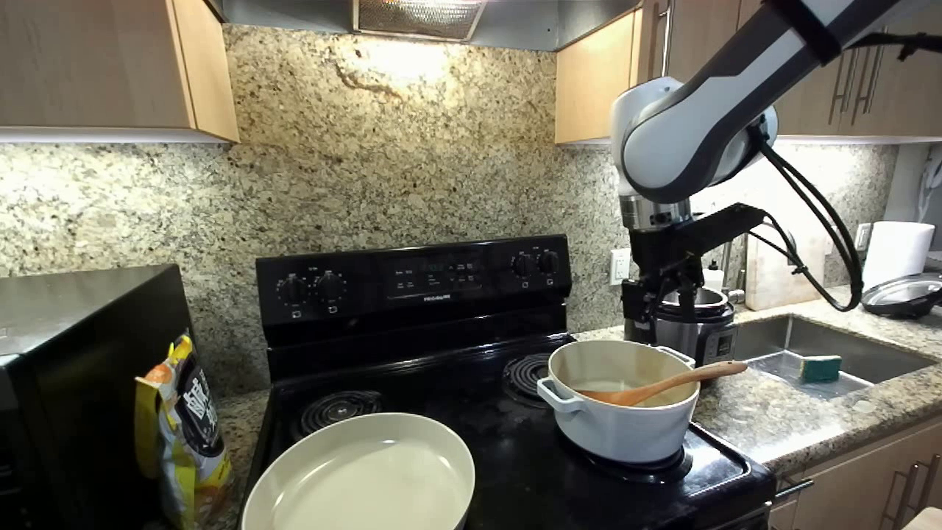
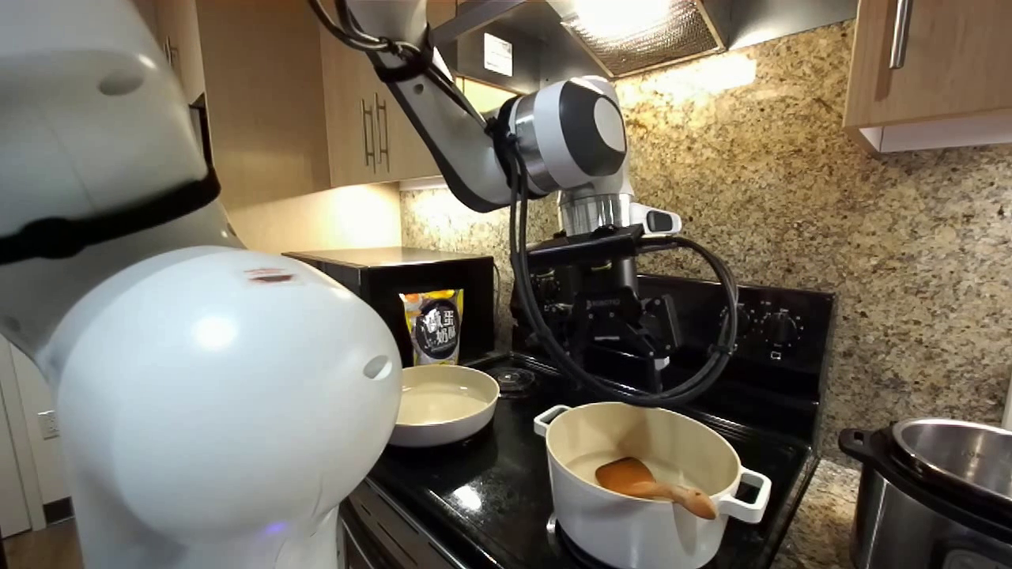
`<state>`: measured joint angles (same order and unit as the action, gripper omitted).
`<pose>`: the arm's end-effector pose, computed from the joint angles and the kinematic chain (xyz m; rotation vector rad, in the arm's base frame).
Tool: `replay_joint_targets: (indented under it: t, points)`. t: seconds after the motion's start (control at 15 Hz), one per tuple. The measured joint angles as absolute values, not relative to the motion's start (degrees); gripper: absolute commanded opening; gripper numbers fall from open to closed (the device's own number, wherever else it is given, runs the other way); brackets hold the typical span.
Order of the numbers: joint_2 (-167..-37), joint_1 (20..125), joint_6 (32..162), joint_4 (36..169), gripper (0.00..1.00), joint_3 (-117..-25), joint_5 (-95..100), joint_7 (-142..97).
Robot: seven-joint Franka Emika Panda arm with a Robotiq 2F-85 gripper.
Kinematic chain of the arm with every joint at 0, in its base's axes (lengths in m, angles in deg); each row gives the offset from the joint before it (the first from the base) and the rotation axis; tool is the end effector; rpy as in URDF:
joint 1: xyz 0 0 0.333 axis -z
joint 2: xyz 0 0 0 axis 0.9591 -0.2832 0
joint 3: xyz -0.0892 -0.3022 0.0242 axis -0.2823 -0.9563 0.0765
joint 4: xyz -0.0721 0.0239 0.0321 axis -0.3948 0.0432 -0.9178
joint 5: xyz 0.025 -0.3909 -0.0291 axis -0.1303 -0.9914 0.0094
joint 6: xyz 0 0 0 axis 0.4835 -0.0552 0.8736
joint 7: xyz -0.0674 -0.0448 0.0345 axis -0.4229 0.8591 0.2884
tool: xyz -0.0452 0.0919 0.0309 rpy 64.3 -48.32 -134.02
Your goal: Mix the things in the pot with the wooden spoon
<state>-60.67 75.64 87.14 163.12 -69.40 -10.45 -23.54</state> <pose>0.3733 -0.0393 0.3685 2.9310 0.0477 -0.0982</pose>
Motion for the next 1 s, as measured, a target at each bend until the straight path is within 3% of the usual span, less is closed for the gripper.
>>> replay_joint_targets:
  t: [0.4,1.0]
  points:
    - [-54.3,77.4,94.5,169.3,1.0,-69.2,-10.2,-18.9]
    - [-51.4,82.9,98.1,168.6,1.0,-70.8,-11.9,-22.7]
